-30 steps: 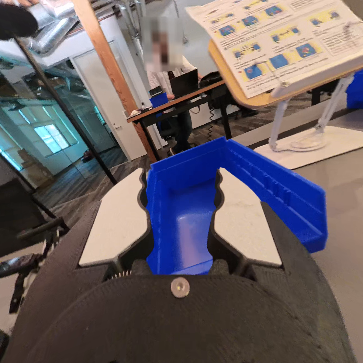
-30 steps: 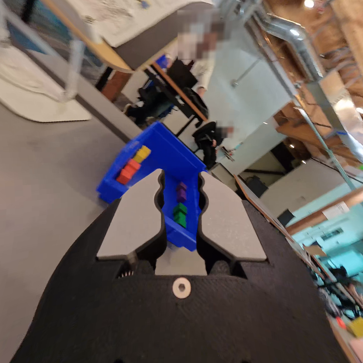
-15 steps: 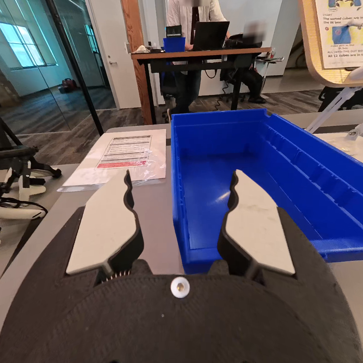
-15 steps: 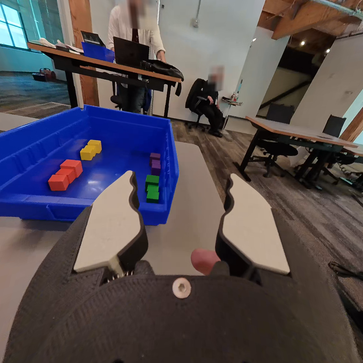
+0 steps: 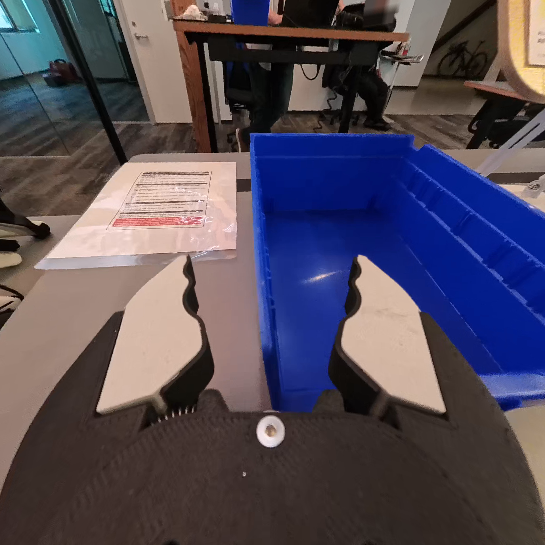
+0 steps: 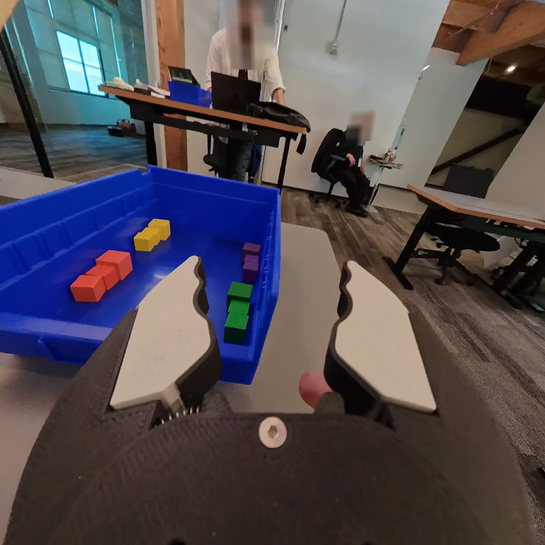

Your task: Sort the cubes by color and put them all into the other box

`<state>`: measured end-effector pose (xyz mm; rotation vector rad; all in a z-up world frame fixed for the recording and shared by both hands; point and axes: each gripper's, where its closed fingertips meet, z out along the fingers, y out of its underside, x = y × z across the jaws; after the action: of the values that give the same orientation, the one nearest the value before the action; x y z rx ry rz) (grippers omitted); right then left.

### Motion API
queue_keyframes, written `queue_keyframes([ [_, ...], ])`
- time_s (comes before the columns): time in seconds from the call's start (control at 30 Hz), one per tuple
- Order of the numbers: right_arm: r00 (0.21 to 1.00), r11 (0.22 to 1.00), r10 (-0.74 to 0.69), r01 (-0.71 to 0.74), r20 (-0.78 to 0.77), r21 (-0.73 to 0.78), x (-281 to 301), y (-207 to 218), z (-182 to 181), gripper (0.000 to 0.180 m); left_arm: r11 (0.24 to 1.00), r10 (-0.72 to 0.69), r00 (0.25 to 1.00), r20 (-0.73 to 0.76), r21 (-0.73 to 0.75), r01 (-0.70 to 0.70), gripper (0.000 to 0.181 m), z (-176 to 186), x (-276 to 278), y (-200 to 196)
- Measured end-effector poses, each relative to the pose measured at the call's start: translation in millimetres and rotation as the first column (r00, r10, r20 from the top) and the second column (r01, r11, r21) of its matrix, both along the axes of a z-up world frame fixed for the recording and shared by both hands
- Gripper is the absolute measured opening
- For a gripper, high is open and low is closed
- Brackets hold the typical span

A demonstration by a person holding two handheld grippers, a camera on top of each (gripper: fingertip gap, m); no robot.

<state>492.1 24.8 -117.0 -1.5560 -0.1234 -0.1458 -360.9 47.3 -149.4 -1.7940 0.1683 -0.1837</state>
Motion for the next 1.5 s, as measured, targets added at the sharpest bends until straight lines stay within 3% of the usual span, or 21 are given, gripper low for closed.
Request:
queue_keyframes([
  [0.23,0.995,0.993,0.069,-0.062,0.069,-0.096,-20.3,17.5,-18.6,0.073,1.000,-0.003,1.000,0.000,-0.017,0.003,0.080,-2.4,-3.1,-2.4],
  [0.4,0.993,0.991,0.082,-0.073,0.084,-0.110,-23.0,23.0,-22.6,0.070,0.998,-0.042,0.998,-0.041,-0.052,0.039,0.053,-10.5,7.6,-2.0],
  [0.67,0.993,0.989,0.098,-0.091,0.058,-0.115,-22.0,26.9,-21.6,0.063,0.996,-0.064,0.998,0.029,-0.058,0.065,0.024,-12.2,9.4,-3.7],
  [1.13,0.998,0.991,0.039,-0.034,0.039,-0.133,-6.6,21.0,-19.0,0.009,0.999,-0.012,0.999,-0.034,-0.051,0.010,0.008,-13.5,2.3,-4.3],
  [1.37,0.998,0.991,0.050,-0.046,0.029,-0.127,-7.4,15.6,-12.6,0.030,0.999,-0.005,1.000,-0.026,-0.043,0.004,0.009,-12.8,1.5,-5.3],
  [1.5,0.996,0.976,0.092,-0.092,-0.010,-0.196,-19.8,18.1,-23.5,0.039,1.000,-0.004,1.000,-0.010,-0.029,0.003,0.008,-9.8,1.2,-7.7],
])
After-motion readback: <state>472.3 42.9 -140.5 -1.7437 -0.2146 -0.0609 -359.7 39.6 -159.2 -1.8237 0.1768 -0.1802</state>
